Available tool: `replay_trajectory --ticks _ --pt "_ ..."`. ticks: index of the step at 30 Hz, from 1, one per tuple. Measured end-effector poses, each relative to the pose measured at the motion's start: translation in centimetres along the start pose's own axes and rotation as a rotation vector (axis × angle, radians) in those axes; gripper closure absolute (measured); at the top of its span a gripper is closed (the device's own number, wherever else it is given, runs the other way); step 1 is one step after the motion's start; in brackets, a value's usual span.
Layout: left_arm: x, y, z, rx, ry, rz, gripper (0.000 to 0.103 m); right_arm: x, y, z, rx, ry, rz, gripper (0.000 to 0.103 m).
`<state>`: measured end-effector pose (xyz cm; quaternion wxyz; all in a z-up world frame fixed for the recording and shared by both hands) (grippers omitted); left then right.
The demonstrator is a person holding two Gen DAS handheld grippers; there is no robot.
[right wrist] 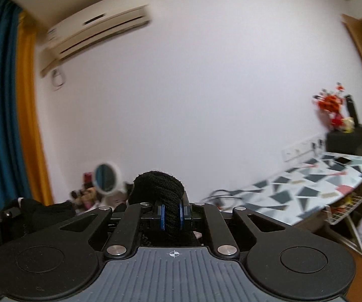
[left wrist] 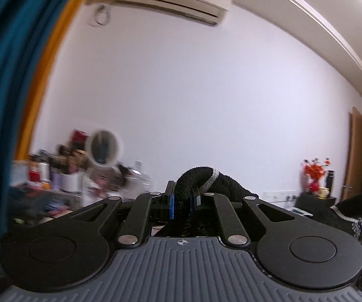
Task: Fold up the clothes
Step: 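Carry the held sweater with both grippers over to the geometric ironing board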
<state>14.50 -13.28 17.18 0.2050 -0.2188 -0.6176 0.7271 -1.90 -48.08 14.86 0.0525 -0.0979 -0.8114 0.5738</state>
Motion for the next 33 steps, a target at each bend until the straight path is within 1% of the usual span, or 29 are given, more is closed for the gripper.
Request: replay_trajectory --ticks 3,6,9,12,15,17,20,24,30,33 --pt "-2.2 1.9 5.7 0.001 -0.020 0.006 0.092 1.0 -1.7 6.2 0.001 -0.006 0.001 0.094" --pt "-5.1 3.2 11.4 0.009 -0.027 -0.008 0.092 1.9 -4.1 12.7 0.011 -0.012 -0.025 0.094" --pt "-8.2 3.8 16.6 0.020 0.001 -0.015 0.092 1.5 -7.5 18.3 0.078 -0.018 -0.035 0.094" --pt "-11.2 3.6 20.8 0.010 0.027 -0.003 0.092 0.4 -11.3 22.4 0.115 -0.006 -0.021 0.094" --pt "-14.1 2.9 23.9 -0.005 0.045 0.034 0.092 -1.5 -15.0 25.6 0.178 0.014 0.014 0.094" --pt "-16.1 2.7 26.1 0.006 0.065 0.065 0.092 -3.1 -17.4 28.0 0.203 0.036 0.039 0.094" --pt "-19.2 2.4 28.6 0.017 0.093 0.111 0.092 -6.0 -20.7 31.8 0.213 0.071 0.072 0.094" --pt "-24.4 2.8 31.2 0.049 0.144 0.163 0.092 -11.3 -24.8 36.1 0.265 0.109 0.133 0.094" --pt "-33.0 3.2 32.1 0.099 0.200 0.194 0.092 -19.0 -29.4 41.1 0.251 0.095 0.239 0.094" --pt "-37.6 3.8 32.4 0.102 0.217 0.197 0.092 -23.5 -31.2 43.5 0.250 0.091 0.267 0.094"
Point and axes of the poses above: each gripper's, at about its wrist camera, not at the fingertips, and x roughly against the way its jaws point, z to its right, y to its underside, the point moved 2 cm from there along -x, roughly the way its jaws point, and after that the axes turned 5 degrees about z, right-handed, at the moved point
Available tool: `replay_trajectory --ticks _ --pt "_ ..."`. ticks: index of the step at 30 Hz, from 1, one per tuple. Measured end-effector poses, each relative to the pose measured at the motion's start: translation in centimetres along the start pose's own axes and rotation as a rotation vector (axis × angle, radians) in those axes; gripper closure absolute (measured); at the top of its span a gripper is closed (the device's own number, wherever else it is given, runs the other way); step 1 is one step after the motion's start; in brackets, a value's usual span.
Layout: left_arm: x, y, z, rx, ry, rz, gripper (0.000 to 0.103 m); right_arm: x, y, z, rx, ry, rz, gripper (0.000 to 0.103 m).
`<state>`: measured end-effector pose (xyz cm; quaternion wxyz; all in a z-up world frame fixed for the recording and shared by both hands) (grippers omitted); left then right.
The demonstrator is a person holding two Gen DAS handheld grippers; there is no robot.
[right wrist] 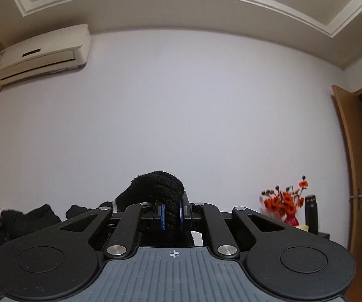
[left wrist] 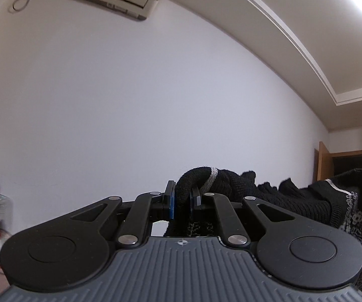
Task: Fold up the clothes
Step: 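Carry the held sweater with both grippers over to the geometric ironing board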
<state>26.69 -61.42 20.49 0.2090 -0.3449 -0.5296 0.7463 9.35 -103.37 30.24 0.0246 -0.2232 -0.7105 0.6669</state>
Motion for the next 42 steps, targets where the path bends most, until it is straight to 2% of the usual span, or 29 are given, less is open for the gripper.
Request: replay_trajectory --ticks 5,7,10,15,18,25,28,31,34,36,39,40,41,42 --pt "-7.3 3.1 -0.2 -0.059 -0.021 -0.018 0.092 -8.2 1.9 3.0 0.015 0.005 0.021 0.094" --pt "-10.3 4.6 -0.2 -0.075 -0.033 -0.040 0.091 -11.6 3.3 4.3 0.004 0.004 -0.005 0.094" --pt "-14.8 7.3 -0.4 -0.089 -0.073 -0.073 0.091 -17.2 6.3 6.6 -0.001 -0.005 -0.037 0.094" --pt "-23.6 13.9 -0.6 -0.121 -0.193 -0.151 0.091 -27.8 13.1 10.5 0.006 -0.033 -0.114 0.094" --pt "-29.6 19.2 -0.7 -0.168 -0.288 -0.214 0.091 -35.3 18.6 13.2 -0.014 -0.061 -0.170 0.094" --pt "-43.5 32.9 -3.3 -0.209 -0.477 -0.504 0.091 -52.6 34.0 18.0 -0.004 -0.092 -0.370 0.094" --pt "-47.1 39.0 -4.5 -0.230 -0.549 -0.633 0.091 -56.9 42.0 18.0 0.077 -0.103 -0.446 0.094" --pt "-49.1 44.2 -5.4 -0.256 -0.581 -0.746 0.090 -59.9 48.9 19.1 0.064 -0.091 -0.566 0.094" --pt "-51.5 47.0 -7.3 -0.288 -0.604 -0.828 0.087 -62.0 54.5 19.5 0.075 -0.078 -0.638 0.094" --pt "-53.6 48.6 -8.6 -0.273 -0.625 -0.888 0.087 -63.6 57.6 19.8 0.086 -0.080 -0.675 0.094" --pt "-54.9 51.1 -10.2 -0.259 -0.665 -0.977 0.081 -66.3 61.0 20.9 0.118 -0.097 -0.727 0.094" --pt "-55.3 52.0 -10.8 -0.270 -0.675 -1.010 0.071 -67.1 62.1 21.2 0.123 -0.104 -0.750 0.093" --pt "-55.6 52.8 -11.1 -0.287 -0.681 -1.044 0.052 -67.1 62.8 21.3 0.132 -0.101 -0.773 0.093" --pt "-55.8 53.4 -11.2 -0.310 -0.681 -1.080 0.042 -67.1 63.6 21.5 0.140 -0.098 -0.797 0.091"
Point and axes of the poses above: each gripper's, at about its wrist camera, not at the fingertips, and x roughly against the way its jaws point, z to its right, y to its underside, the point moved 2 cm from there along -x, roughly the way its jaws point, and after that the axes turned 5 degrees about z, right-handed, at the moved point
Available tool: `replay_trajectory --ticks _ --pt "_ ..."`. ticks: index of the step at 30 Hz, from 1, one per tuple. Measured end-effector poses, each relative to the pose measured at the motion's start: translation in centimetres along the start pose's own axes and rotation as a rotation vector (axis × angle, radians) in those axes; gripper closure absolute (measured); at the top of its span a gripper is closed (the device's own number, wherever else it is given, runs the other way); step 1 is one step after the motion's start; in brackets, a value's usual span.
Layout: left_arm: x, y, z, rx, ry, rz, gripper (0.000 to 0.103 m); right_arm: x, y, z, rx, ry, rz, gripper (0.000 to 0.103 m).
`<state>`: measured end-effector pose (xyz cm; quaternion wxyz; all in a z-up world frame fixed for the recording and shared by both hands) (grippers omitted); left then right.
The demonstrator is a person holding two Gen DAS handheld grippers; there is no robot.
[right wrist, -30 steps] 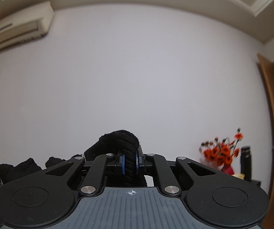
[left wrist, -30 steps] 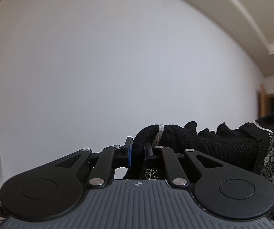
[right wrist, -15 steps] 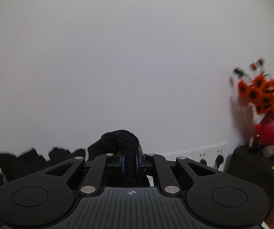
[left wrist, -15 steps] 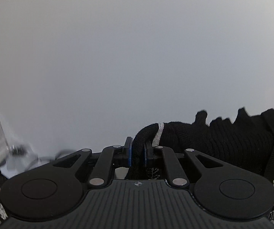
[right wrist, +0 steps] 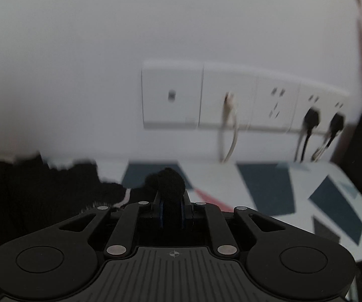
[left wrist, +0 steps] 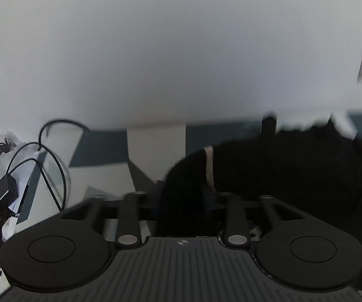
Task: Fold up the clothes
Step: 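Carry the held sweater with both grippers over to the geometric ironing board, then lower the sweater onto the ironing board and open both grippers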
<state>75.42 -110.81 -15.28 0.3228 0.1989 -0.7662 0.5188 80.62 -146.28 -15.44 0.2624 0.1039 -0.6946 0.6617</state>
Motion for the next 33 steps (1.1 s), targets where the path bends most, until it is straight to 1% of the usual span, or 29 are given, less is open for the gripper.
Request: replay_trajectory --ticks 1,2,3,4,5,6,7,8,10,13,14,17,19,22,27,31,33 --pt "-0.4 -0.1 0.2 -0.026 -0.014 -0.013 0.031 -0.6 0.5 0.1 0.006 0.004 -0.024 0.088" --pt "-0.5 -0.3 0.0 -0.046 -0.031 -0.008 0.025 -1.1 1.0 0.1 0.010 0.009 -0.046 0.084" --pt "-0.4 -0.5 -0.3 -0.057 -0.039 -0.005 0.022 -1.7 1.3 0.3 0.009 0.015 -0.059 0.078" --pt "-0.1 -0.7 -0.7 -0.058 -0.032 -0.007 0.019 -2.2 1.4 0.6 0.002 0.023 -0.065 0.067" --pt "0.2 -1.0 -1.1 -0.058 -0.025 -0.009 0.018 -1.9 1.4 0.3 -0.006 0.034 -0.067 0.057" --pt "0.7 -1.3 -1.6 -0.058 -0.019 -0.006 0.018 -1.0 1.1 -0.5 -0.013 0.047 -0.063 0.036" --pt "1.6 -1.7 -2.3 -0.058 -0.016 0.007 0.016 -0.7 0.9 -0.1 -0.025 0.051 -0.046 0.025" --pt "2.9 -2.1 -2.9 -0.056 -0.012 0.024 0.013 0.0 0.5 0.4 -0.045 0.048 -0.016 0.022" --pt "5.9 -2.6 -4.4 -0.043 0.010 0.053 0.011 2.9 -0.6 0.0 -0.081 0.043 0.032 0.012" --pt "10.1 -2.8 -7.2 0.011 0.077 0.074 0.008 5.9 -2.0 1.4 -0.146 0.055 0.107 0.003" --pt "11.3 -2.6 -8.3 0.033 0.101 0.076 0.007 7.1 -2.4 1.8 -0.165 0.062 0.129 0.002" --pt "14.6 -1.4 -11.0 0.086 0.156 0.081 0.005 11.0 -3.5 2.6 -0.198 0.081 0.174 0.001" --pt "16.6 0.0 -12.3 0.107 0.185 0.077 0.004 13.5 -3.9 2.6 -0.227 0.088 0.161 0.001" --pt "18.9 2.2 -13.5 0.119 0.226 0.064 0.004 16.9 -3.8 2.0 -0.244 0.070 0.118 0.001" --pt "22.6 6.7 -14.0 0.099 0.276 0.048 0.004 23.2 -1.9 0.1 -0.264 0.059 0.075 0.001" --pt "25.7 9.9 -14.2 0.066 0.334 0.026 0.004 28.6 -0.6 -0.8 -0.297 0.061 0.061 0.001" --pt "27.1 11.2 -14.4 0.040 0.360 0.027 0.004 31.3 0.2 -0.8 -0.320 0.068 0.058 0.001"
Point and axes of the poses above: each gripper's, at about its wrist camera, not at the fingertips, and x roughly against the way its jaws point, z to its right, y to its underside, the point moved 2 cm from there along -x, roughly the way its jaws point, and after that the axes turned 5 degrees about z, right-handed, at the moved point
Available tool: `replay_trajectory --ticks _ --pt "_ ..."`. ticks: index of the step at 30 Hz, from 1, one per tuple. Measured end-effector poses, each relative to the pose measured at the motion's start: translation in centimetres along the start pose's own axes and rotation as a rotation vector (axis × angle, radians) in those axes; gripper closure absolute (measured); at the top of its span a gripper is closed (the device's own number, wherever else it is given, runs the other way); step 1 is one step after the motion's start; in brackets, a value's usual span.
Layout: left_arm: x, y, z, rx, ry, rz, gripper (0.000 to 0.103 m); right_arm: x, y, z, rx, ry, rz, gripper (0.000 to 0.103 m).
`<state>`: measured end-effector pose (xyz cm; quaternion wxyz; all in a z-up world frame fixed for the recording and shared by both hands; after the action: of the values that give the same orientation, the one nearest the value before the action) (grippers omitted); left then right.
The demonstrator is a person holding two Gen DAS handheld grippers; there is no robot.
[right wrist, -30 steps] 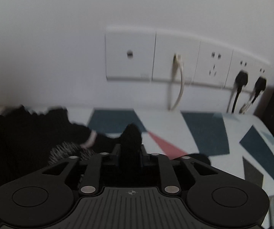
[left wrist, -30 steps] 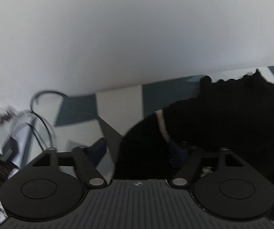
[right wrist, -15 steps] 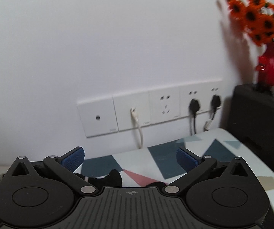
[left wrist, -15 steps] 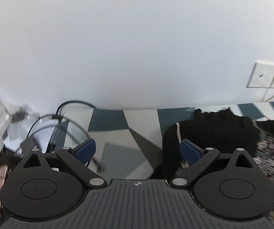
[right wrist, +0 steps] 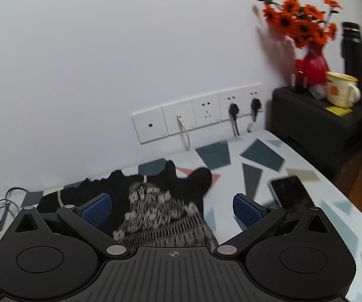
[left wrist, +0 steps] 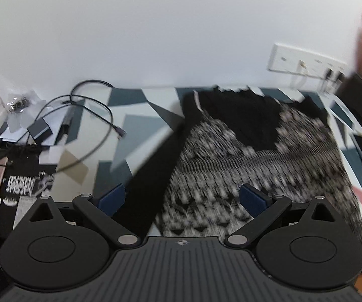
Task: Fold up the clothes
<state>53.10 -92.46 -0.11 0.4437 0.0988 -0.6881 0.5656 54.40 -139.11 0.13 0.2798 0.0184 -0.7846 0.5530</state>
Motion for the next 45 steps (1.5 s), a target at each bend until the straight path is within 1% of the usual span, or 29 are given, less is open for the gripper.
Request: replay_trajectory --ticks 3,6,8,10,12,13,15,17,18,21,23,24,26,28,29,31,34,36,38,41,43,45 --pt "1.5 1.4 0.3 -0.032 0.021 -0.002 0.001 3.5 0.7 0.9 -0.040 0.013 -0.017 0.001" --pt "1.4 2.2 0.4 -0.043 0.038 -0.009 0.001 6.1 1.1 1.9 -0.062 0.026 -0.040 0.001" --pt "1.1 2.7 0.6 -0.047 0.047 -0.017 0.001 7.3 1.3 2.6 -0.059 0.044 -0.037 0.001" --pt "-0.3 3.1 1.1 -0.035 0.050 -0.038 0.001 7.7 1.5 3.2 -0.057 0.063 -0.050 0.001" --pt "-1.6 3.5 1.6 -0.023 0.053 -0.059 0.001 7.0 1.9 3.7 -0.057 0.079 -0.077 0.001" --pt "-2.3 3.6 2.0 -0.025 0.048 -0.072 0.001 6.1 2.2 3.9 -0.063 0.085 -0.103 0.001" --pt "-3.9 3.3 3.0 -0.066 -0.011 -0.097 0.001 4.3 2.7 4.3 -0.073 0.093 -0.154 0.001" --pt "-5.0 2.0 4.0 -0.097 -0.055 -0.086 0.001 1.7 2.7 4.1 -0.052 0.070 -0.197 0.001" --pt "-5.4 1.1 4.4 -0.098 -0.055 -0.072 0.001 0.2 2.1 4.0 -0.019 0.052 -0.209 0.001" --pt "-7.6 -1.6 5.4 -0.084 -0.063 -0.050 0.001 -4.2 -1.5 4.7 0.080 0.023 -0.184 0.001" --pt "-10.3 -2.2 6.0 -0.077 -0.104 -0.071 0.001 -7.8 -3.5 5.6 0.115 0.029 -0.168 0.001" --pt "-11.8 -2.4 6.4 -0.073 -0.129 -0.086 0.001 -9.7 -3.8 6.4 0.126 0.036 -0.165 0.002" --pt "-14.9 -2.0 7.3 -0.073 -0.162 -0.137 0.001 -14.0 -3.4 8.1 0.139 0.060 -0.180 0.009" --pt "-17.0 -1.2 8.1 -0.075 -0.167 -0.183 0.001 -17.8 -1.7 9.8 0.120 0.061 -0.251 0.027" --pt "-17.9 -0.9 8.4 -0.077 -0.169 -0.200 0.001 -19.5 -0.6 10.4 0.118 0.063 -0.287 0.031" --pt "-19.0 -0.4 8.9 -0.077 -0.176 -0.216 0.001 -21.6 1.4 10.7 0.153 0.069 -0.321 0.032" --pt "-19.8 -0.2 9.0 -0.050 -0.177 -0.211 0.001 -23.3 4.2 9.9 0.231 -0.003 -0.363 0.031" --pt "-20.1 -0.2 8.9 -0.017 -0.171 -0.206 0.001 -23.7 5.2 9.2 0.238 -0.066 -0.377 0.031" --pt "-20.3 -0.2 8.6 0.019 -0.162 -0.204 0.000 -23.8 5.7 8.5 0.245 -0.112 -0.370 0.032" --pt "-20.6 -0.1 7.6 0.105 -0.140 -0.197 0.000 -23.8 6.3 7.6 0.267 -0.149 -0.357 0.034" --pt "-20.6 0.0 7.6 0.102 -0.146 -0.182 0.000 -23.7 6.4 7.0 0.274 -0.181 -0.354 0.039" --pt "-20.7 -0.1 7.8 0.086 -0.146 -0.170 0.000 -24.0 6.2 6.6 0.285 -0.198 -0.359 0.039"
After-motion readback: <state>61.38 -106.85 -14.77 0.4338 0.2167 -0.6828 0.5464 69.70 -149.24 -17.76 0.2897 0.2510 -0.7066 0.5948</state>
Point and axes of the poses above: each gripper's, at about its wrist camera, not at the fingertips, and x roughly against the way its jaws point, z to its right, y to its underside, the point moved 2 cm from there along -x, roughly the way its jaws point, and after that the axes turned 5 degrees about z, right-handed, at the moved point
